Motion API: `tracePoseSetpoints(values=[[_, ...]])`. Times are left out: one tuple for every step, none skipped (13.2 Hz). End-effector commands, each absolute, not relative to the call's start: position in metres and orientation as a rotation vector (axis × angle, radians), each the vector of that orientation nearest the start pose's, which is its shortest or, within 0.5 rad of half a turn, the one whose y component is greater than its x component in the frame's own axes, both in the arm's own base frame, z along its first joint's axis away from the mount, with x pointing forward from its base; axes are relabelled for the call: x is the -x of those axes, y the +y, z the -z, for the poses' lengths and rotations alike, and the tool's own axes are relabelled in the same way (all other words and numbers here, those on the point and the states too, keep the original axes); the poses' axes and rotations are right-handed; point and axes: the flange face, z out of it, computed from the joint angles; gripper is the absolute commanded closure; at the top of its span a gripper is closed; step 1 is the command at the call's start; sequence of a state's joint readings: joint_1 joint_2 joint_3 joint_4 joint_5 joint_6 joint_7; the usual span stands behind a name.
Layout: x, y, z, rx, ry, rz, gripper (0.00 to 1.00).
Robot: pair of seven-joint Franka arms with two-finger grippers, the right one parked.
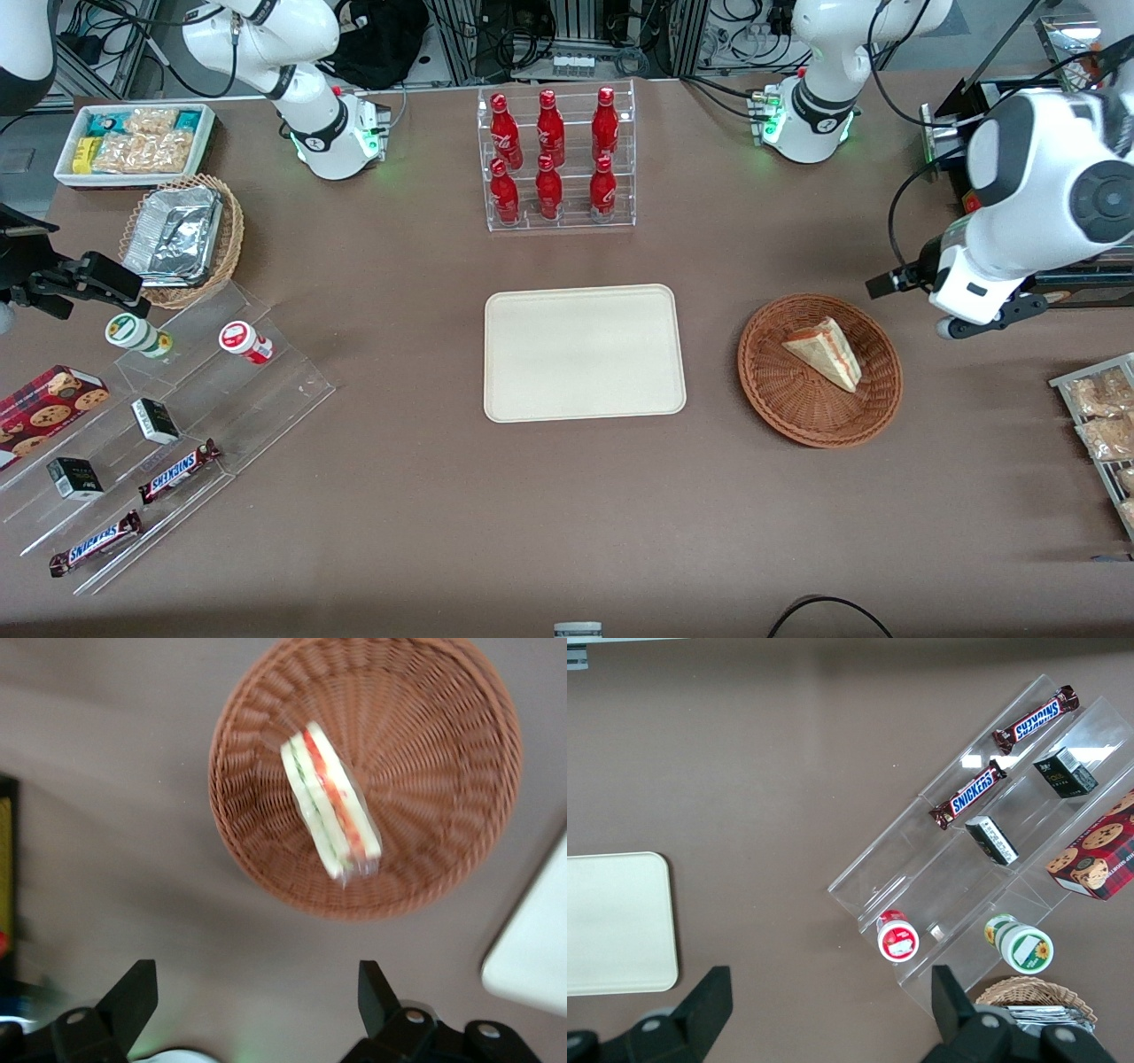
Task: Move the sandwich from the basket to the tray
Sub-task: 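Move the left gripper over the wicker basket holding the wrapped sandwich, then lower the left gripper and close it on the wrapped sandwich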
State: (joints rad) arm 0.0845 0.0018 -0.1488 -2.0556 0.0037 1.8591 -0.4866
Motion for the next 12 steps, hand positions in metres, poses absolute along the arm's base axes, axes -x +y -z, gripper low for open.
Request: tracePoseSetpoints(values=[[-0.511, -0.039, -0.401, 2.898, -1.041, -0.118, 0.00], [-0.512, -0.045, -0.391, 2.872, -1.165, -0.046, 0.00], [-0.516, -0.053, -0.381, 2.852, -1.244, -0.016, 0.00], [-0.518, -0.058, -0.376, 2.833, -1.300, -0.006, 0.00], [-0.519, -0.059, -0.375, 2.823, -1.338, 0.006, 0.00], [-0.519, -0.063, -0.368, 2.823, -1.325, -0.014, 0.00], [-0.520, -0.066, -0.356, 2.820, -1.314, -0.042, 0.00], [-0.521, -0.068, -0.347, 2.817, -1.309, -0.063, 0.00], [-0.521, -0.069, -0.341, 2.816, -1.308, -0.075, 0.00], [-0.522, -0.069, -0.336, 2.812, -1.309, -0.086, 0.00], [-0.523, -0.069, -0.331, 2.812, -1.316, -0.091, 0.00], [-0.526, -0.070, -0.326, 2.815, -1.333, -0.075, 0.00]])
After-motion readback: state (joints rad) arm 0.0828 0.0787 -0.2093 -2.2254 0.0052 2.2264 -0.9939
